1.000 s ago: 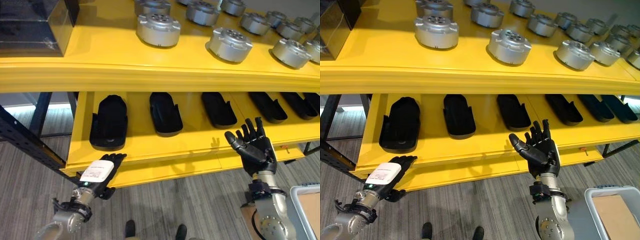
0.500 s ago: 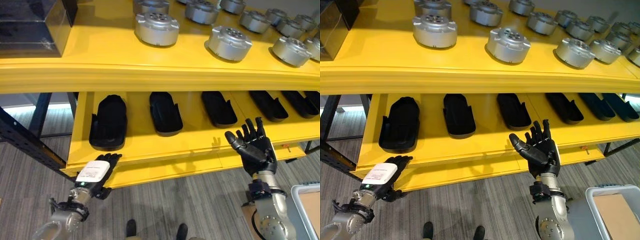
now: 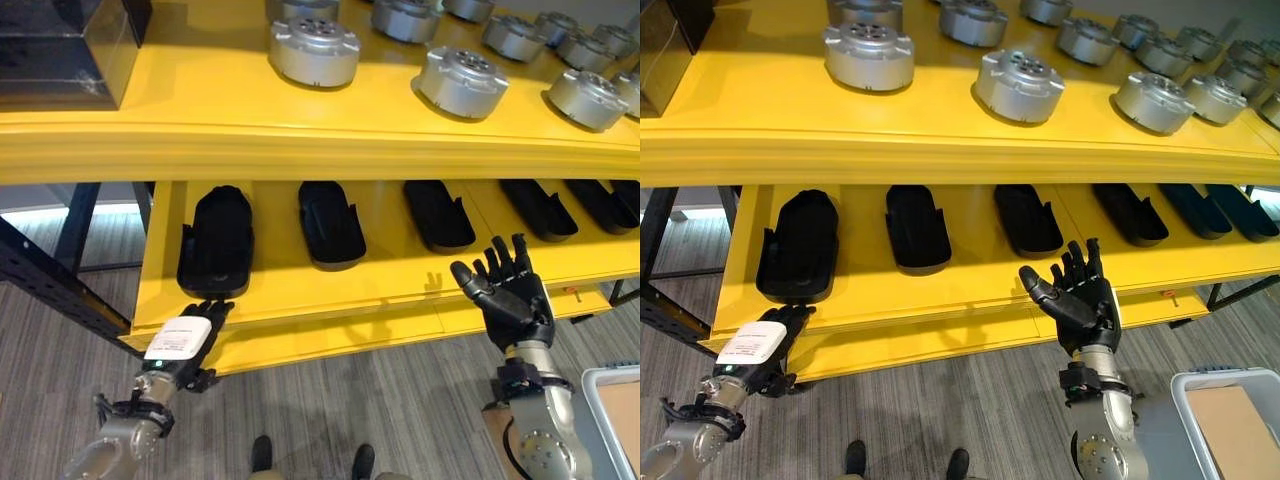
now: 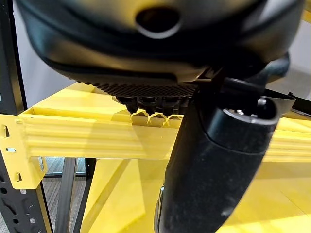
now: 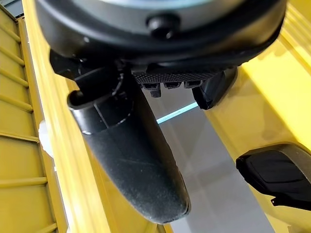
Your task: Move parts from the plastic box to the shelf.
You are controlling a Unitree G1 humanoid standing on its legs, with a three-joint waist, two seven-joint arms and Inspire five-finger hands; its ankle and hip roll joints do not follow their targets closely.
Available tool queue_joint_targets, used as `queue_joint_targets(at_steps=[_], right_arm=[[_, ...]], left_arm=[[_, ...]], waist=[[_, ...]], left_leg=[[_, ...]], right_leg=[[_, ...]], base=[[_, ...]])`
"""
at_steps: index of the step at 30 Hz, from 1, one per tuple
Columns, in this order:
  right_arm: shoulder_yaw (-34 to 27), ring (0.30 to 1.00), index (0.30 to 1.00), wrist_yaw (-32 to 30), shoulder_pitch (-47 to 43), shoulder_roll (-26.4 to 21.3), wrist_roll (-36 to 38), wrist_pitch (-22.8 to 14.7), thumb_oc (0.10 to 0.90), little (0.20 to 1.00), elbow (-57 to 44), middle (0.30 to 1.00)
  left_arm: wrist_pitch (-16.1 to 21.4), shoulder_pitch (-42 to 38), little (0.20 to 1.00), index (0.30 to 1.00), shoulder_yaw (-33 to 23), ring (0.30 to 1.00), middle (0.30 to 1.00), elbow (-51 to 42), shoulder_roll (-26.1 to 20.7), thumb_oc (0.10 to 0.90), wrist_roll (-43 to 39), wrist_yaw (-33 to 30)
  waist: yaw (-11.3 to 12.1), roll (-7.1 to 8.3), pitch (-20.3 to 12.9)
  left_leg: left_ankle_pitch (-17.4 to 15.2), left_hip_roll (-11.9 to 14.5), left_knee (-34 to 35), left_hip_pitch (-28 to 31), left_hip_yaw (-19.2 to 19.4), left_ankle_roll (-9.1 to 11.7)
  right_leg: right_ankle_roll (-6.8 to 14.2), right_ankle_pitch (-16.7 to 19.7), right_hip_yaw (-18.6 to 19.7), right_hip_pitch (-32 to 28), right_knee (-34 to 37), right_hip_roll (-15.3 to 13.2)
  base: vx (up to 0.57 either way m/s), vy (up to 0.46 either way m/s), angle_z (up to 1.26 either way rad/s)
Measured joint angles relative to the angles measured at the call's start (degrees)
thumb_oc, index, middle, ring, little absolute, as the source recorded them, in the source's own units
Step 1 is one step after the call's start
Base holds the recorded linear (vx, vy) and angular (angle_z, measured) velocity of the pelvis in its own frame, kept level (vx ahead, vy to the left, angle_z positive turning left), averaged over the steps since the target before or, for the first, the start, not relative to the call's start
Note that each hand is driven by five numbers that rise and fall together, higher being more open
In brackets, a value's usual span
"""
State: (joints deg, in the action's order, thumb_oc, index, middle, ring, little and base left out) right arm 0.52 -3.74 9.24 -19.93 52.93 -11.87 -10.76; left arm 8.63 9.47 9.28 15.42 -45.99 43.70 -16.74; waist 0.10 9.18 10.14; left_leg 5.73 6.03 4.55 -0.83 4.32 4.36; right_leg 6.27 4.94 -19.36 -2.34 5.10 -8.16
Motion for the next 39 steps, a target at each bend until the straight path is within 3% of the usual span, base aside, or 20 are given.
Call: queue_joint_targets(at_steps=[39], right_arm=[[1.10, 1.000, 1.000, 0.02, -0.21, 0.00, 0.01, -0.13, 0.900, 1.000, 0.25, 1.000]], left_arm=[[-1.20, -8.42, 1.000, 1.000, 4.04, 1.000, 1.000, 2.89, -0.10, 0.900, 1.68, -0.46]], waist=[[-0.17, 1.44, 1.89]], left_leg=[[-0.03, -0.06, 0.00, 0.03, 1.20, -0.03]], right_leg=[[-0.25, 0.45, 1.38, 0.79, -0.12, 0.13]], base=[[0.00, 0.001, -0.01]])
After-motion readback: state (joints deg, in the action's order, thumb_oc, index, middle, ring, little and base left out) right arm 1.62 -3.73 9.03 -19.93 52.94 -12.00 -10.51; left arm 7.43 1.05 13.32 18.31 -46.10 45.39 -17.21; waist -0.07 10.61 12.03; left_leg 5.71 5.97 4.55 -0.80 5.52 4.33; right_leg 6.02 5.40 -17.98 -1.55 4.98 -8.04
